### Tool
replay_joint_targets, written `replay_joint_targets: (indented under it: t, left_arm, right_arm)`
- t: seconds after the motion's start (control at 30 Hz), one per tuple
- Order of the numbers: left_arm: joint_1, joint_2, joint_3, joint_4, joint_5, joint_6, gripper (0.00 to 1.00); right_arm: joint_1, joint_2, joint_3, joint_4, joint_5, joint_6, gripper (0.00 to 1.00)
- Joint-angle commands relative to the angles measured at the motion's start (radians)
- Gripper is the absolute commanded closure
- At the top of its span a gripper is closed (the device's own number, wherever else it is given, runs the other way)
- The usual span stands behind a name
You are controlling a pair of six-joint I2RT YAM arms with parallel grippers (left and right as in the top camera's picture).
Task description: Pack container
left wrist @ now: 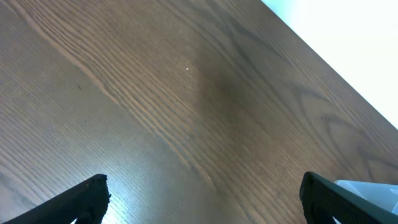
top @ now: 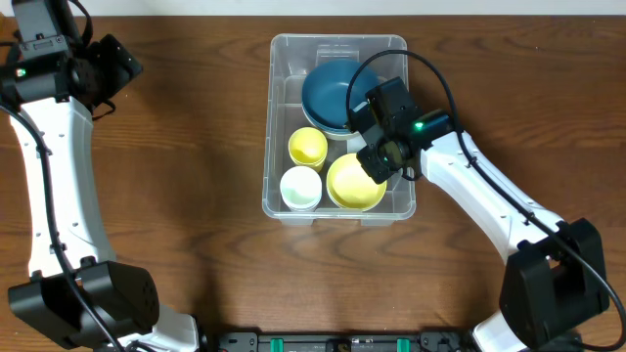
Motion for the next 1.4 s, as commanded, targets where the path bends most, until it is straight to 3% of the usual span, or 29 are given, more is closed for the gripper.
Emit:
replay_joint_targets:
  t: [0.0, 0.37, 0.47, 0.5, 0.53, 0.77, 1.37]
  left_arm:
    - [0.004, 0.002, 0.010, -0.004, -0.012, 0.010, 0.02]
    - [0.004, 0.002, 0.010, -0.004, -0.012, 0.010, 0.02]
    - [0.004, 0.002, 0.010, -0.004, -0.012, 0.010, 0.02]
    - [0.004, 0.002, 0.010, -0.004, -0.012, 0.010, 0.02]
    - [0.004, 0.002, 0.010, -0.004, -0.012, 0.010, 0.02]
    - [0.004, 0.002, 0.010, -0.004, -0.012, 0.010, 0.02]
    - [0.004, 0.002, 0.010, -0.004, -0.012, 0.010, 0.02]
  right_arm:
    - [-0.005, -0.070, -0.003, -0.019, -0.011, 0.010, 0.64]
    - [-0.079, -0.348, -0.003, -0.034, 0.066, 0.274, 0.53]
    - [-0.141, -0.446, -0.003, -0.034, 0.068, 0.324, 0.32]
    - [-0.159, -0.473, -0.003, -0.034, 0.068, 0.328, 0.12]
    - [-0.176, -0.496, -0.003, -0.034, 0.068, 0.327, 0.01]
    - [-0.226, -0.602, -0.003, -0.035, 0.068, 0.327, 0.01]
    - [-0.225, -0.603, -0.003, -0.054, 0.068, 0.327, 0.01]
